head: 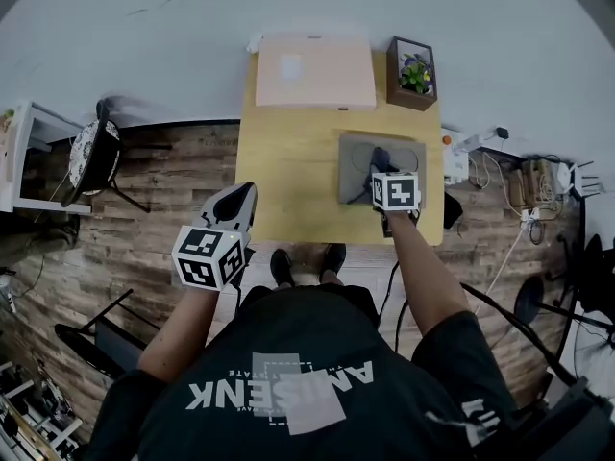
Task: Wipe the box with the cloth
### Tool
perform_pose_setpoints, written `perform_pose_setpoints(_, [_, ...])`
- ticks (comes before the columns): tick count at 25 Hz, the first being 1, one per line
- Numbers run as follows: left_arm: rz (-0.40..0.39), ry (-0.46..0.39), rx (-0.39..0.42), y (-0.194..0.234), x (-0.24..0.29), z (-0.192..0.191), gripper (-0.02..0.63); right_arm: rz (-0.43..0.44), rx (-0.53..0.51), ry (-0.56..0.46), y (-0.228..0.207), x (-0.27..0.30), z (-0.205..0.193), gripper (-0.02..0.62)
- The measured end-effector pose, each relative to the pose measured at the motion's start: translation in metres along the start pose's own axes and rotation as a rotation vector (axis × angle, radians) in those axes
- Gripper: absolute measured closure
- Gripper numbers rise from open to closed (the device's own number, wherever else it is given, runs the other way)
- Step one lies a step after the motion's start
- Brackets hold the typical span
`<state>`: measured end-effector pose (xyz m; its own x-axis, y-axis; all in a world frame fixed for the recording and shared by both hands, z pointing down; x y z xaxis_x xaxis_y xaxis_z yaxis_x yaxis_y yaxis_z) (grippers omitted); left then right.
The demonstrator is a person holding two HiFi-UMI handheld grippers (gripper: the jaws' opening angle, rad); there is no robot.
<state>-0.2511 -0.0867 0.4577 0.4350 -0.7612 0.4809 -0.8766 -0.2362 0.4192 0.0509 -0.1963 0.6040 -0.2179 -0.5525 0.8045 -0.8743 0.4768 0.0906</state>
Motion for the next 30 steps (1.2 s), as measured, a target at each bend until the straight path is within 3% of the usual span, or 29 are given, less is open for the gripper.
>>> perform_pose_setpoints(5, [0.003,-0.006,-0.016,0.008,-0.012,-0.003,0.609,0.056,-0.035,-0.008,0.038,0.008,0.014,0.511])
perform_pose_setpoints(17, [-0.001,-0.019,-0.038,0.028,-0.039,-0.010,0.609,0.056,-0.064,-0.010,0.077,0.013,0.032,0.511])
perform_pose_setpoints(22, [-0.052,0.009,-0.019,0.031,-0.040,-0.016,0.607,0.098,-0.002,-0.095,0.092,-0.010,0.052,0.511])
perform_pose_setpoints(26, [-0.105,0.023,0.002,0.021,-0.022,-0.012,0.607,0.125,-0.013,-0.169,0.082,-0.049,0.060,0.511])
perform_pose_setpoints(30, [-0.124,0.003,0.010,-0.002,-0.006,0.000,0.608,0.119,-0.014,-0.202,0.049,-0.080,0.044,0.509])
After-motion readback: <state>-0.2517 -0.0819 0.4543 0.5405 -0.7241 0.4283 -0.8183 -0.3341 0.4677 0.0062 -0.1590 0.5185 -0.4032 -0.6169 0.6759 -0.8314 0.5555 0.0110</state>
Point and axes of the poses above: the fingertips, and each gripper's own axes: x forward along the fingers, y to its left, z out of its top, the point moved 4 cm from there along -x, backward along the fingers, and after that the axes turned 12 degrees about -x, right-handed, at the moved point
